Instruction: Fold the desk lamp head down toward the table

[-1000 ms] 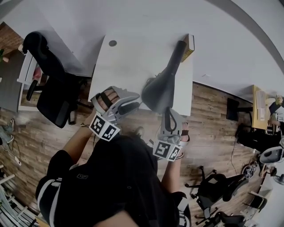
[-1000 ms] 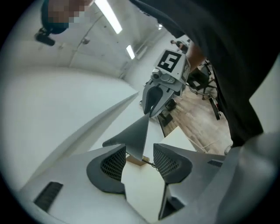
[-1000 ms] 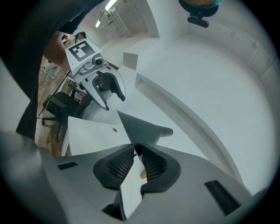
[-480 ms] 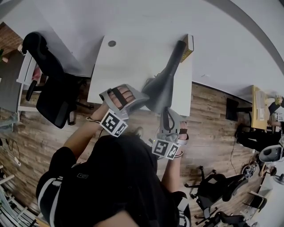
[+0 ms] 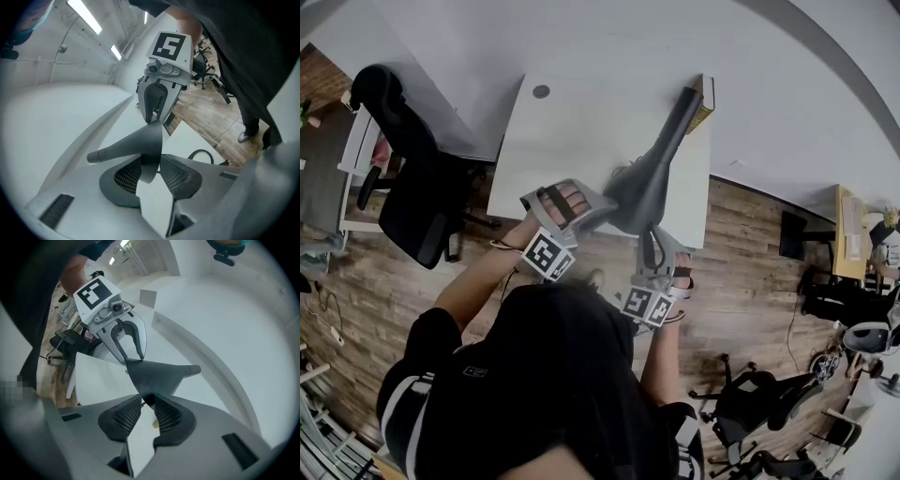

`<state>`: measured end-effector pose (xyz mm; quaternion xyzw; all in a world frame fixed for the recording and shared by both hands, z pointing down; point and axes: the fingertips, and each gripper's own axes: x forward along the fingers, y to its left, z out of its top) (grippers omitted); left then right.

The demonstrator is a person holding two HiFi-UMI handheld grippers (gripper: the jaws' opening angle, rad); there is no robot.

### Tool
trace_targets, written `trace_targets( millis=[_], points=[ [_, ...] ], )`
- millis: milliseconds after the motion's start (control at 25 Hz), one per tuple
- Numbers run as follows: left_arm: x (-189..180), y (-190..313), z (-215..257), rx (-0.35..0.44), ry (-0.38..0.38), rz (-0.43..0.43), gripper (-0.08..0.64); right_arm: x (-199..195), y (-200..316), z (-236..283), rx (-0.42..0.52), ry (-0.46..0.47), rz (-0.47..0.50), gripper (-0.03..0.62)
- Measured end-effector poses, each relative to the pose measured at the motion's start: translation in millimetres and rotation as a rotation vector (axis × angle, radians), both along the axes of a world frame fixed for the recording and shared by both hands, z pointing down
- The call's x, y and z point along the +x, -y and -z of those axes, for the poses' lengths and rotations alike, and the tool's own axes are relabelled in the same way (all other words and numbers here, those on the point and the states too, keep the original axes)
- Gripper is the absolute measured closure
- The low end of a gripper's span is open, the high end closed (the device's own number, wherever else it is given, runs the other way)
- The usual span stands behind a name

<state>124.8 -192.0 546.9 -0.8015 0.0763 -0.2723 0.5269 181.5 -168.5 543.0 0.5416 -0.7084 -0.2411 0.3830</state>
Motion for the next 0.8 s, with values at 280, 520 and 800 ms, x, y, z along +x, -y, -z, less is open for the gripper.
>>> trace_targets(
  millis=[280, 520, 800],
  points=[
    [3, 16, -29, 0.088, 0.059, 0.008, 0.416, 4, 15, -29, -0.008, -0.012, -0.001, 0.478],
    [6, 24, -41, 0.086, 0.073, 0.01, 0.419, 7, 24, -42, -0.006, -0.041, -0.008, 0.472],
    [9, 32, -53, 0.082, 0.104, 0.02, 0.42, 11, 33, -53, -0.012, -0.059, -0.013, 0.466]
  ],
)
